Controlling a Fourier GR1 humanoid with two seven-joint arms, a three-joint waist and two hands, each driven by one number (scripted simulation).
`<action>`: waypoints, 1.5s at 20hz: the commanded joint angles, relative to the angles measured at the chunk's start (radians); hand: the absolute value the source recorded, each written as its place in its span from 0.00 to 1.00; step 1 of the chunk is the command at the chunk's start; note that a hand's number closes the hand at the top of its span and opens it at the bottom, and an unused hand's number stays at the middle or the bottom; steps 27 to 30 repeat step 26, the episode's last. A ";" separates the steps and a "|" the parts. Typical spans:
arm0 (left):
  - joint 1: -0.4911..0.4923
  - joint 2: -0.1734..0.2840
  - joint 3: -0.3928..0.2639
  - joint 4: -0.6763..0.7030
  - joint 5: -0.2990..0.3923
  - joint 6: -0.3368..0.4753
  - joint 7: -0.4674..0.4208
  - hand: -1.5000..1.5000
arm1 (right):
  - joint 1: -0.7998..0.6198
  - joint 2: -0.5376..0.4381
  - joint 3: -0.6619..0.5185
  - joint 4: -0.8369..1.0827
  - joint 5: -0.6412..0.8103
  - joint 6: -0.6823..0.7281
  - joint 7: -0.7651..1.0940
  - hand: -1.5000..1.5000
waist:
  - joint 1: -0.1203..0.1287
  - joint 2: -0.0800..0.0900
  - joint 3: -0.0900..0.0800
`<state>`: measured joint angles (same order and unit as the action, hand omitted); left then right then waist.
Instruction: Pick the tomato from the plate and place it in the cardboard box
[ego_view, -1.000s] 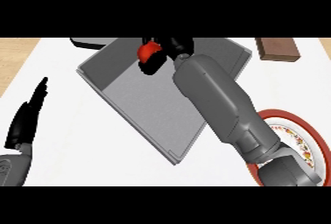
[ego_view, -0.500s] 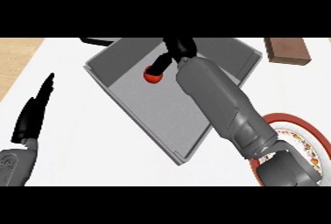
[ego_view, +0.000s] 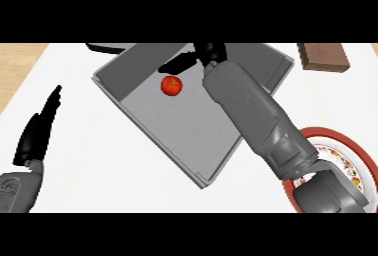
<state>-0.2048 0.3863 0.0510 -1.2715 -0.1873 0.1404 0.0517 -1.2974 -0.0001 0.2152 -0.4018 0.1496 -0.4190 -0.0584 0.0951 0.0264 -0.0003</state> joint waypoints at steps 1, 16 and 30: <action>0.003 0.018 0.025 0.016 0.001 0.001 0.001 0.50 | 0.040 0.000 -0.069 -0.005 -0.080 -0.077 -0.125 0.00 | -0.024 -0.004 0.000; 0.105 0.024 0.068 -0.061 0.008 -0.009 0.014 0.50 | 0.158 -0.312 -0.249 0.028 -0.177 0.255 -0.273 0.00 | -0.082 -0.022 0.001; 0.105 -0.028 0.051 -0.065 -0.021 0.007 0.017 0.50 | 0.270 -0.500 -0.251 0.013 -0.153 0.518 -0.337 0.00 | -0.084 -0.024 0.001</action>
